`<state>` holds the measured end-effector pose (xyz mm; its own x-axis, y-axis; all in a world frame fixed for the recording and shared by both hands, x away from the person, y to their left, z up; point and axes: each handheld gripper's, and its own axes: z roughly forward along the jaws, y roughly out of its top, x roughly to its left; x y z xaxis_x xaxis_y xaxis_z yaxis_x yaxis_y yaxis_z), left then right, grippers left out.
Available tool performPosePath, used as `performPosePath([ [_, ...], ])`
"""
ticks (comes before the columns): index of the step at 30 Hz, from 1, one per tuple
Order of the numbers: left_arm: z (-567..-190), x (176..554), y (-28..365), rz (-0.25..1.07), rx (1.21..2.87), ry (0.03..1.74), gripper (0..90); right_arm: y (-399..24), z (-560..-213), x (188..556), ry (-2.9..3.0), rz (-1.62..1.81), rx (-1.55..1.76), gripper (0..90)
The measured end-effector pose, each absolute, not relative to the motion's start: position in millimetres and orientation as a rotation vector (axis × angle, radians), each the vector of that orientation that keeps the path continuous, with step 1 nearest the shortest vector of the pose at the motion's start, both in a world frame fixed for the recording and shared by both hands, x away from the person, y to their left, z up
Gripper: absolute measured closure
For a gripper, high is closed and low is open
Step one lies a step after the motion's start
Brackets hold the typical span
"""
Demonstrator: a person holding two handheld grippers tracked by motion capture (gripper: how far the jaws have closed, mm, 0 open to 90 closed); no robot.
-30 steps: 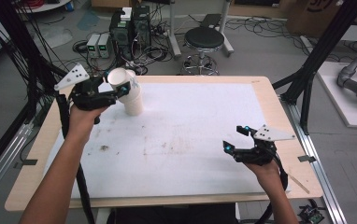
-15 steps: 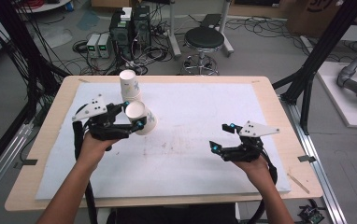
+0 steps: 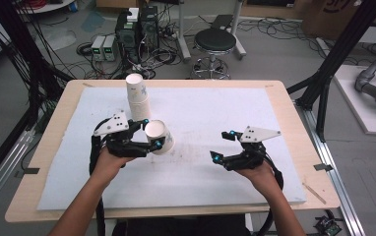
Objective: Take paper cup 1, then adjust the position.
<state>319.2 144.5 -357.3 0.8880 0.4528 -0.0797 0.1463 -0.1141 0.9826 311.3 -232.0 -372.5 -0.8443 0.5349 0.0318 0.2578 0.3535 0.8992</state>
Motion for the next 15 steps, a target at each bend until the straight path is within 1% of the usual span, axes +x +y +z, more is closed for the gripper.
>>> performPosePath([
  [15, -360.8, 316.6, 137.9, 0.262, 1.692, 0.452, 34.0, -224.6, -376.0, 310.0, 2.382, 1.472, 0.683, 18.6],
])
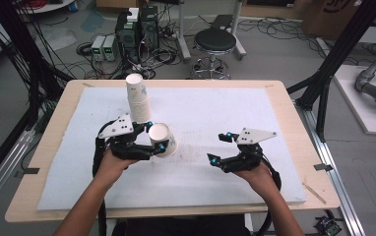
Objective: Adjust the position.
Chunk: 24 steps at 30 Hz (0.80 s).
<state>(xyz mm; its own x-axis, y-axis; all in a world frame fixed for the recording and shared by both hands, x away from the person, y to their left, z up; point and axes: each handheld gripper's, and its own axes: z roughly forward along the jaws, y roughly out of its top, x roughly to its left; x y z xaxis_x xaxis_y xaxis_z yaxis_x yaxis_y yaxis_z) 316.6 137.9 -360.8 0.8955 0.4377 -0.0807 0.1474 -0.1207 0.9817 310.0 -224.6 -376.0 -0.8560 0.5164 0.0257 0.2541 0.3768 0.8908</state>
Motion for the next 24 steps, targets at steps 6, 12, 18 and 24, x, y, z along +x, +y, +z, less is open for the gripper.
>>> performPosePath([
  [6, -363, 316, 132, 0.244, 1.69, 0.437, 33.9, -220, -377, 308, 2.401, 1.458, 0.66, 18.6],
  [12, -367, 315, 128, 0.238, 1.688, 0.438, 33.9, -220, -381, 306, 2.41, 1.451, 0.654, 18.6],
  [18, -369, 315, 118, 0.194, 1.689, 0.421, 33.9, -218, -379, 300, 2.43, 1.501, 0.621, 18.6],
  [24, -371, 315, 106, 0.115, 1.734, 0.383, 33.7, -206, -381, 296, 2.517, 1.519, 0.519, 18.6],
])
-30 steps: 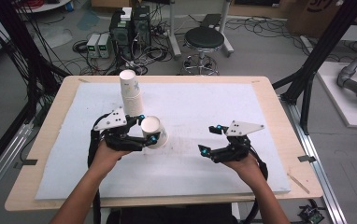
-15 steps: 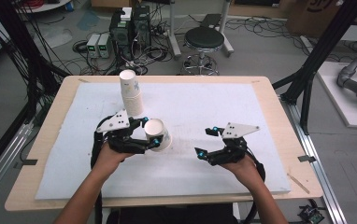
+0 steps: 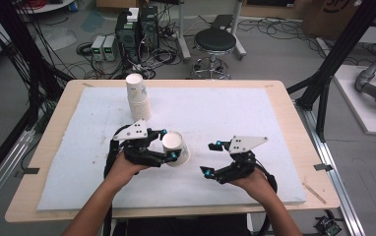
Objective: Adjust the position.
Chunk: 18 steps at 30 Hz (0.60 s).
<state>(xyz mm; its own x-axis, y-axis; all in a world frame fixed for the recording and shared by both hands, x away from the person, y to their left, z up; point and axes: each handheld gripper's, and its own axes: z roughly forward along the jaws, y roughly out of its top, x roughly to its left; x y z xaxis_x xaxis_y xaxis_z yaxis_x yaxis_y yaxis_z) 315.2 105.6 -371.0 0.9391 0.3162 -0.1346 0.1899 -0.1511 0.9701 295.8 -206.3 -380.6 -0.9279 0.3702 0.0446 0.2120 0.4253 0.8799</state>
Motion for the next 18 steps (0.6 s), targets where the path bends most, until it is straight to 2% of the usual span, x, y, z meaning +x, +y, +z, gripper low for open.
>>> performPosePath([
  [9, -372, 315, 93, 0.033, 1.736, 0.319, 33.7, -194, -383, 299, 2.554, 1.536, 0.46, 18.6],
  [18, -372, 308, 83, 0.015, 1.749, 0.283, 33.5, -177, -385, 296, 2.604, 1.559, 0.397, 18.6],
])
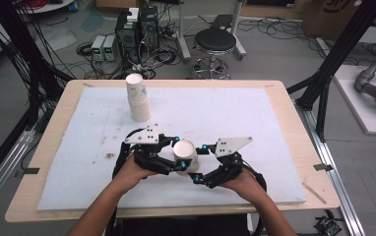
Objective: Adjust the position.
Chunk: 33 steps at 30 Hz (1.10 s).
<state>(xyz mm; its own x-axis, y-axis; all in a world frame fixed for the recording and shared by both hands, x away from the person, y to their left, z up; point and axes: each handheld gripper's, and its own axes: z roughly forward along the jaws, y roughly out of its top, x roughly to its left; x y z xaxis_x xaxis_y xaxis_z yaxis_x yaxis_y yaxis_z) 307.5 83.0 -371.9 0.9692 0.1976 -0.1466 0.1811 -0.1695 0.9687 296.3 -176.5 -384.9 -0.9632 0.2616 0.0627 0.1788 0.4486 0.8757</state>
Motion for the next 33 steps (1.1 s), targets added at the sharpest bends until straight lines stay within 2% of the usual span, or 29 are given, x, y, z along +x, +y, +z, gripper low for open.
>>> performPosePath([
  [16, -373, 308, 79, -0.025, 1.721, 0.214, 34.2, -167, -392, 304, 2.624, 1.644, 0.395, 19.4],
  [18, -373, 308, 80, -0.018, 1.722, 0.212, 34.5, -166, -392, 304, 2.627, 1.659, 0.377, 25.1],
  [24, -371, 305, 80, 0.046, 1.746, 0.212, 34.7, -166, -392, 304, 2.61, 1.669, 0.357, 33.0],
  [25, -370, 305, 80, 0.074, 1.759, 0.211, 32.8, -166, -392, 304, 2.61, 1.675, 0.364, 34.4],
  [27, -369, 305, 79, 0.089, 1.774, 0.252, 19.2, -168, -391, 305, 2.613, 1.666, 0.371, 37.8],
  [28, -369, 305, 80, 0.1, 1.778, 0.263, 15.6, -169, -391, 306, 2.62, 1.659, 0.367, 38.1],
  [33, -367, 306, 84, 0.108, 1.779, 0.284, 15.8, -173, -389, 307, 2.624, 1.637, 0.348, 38.2],
])
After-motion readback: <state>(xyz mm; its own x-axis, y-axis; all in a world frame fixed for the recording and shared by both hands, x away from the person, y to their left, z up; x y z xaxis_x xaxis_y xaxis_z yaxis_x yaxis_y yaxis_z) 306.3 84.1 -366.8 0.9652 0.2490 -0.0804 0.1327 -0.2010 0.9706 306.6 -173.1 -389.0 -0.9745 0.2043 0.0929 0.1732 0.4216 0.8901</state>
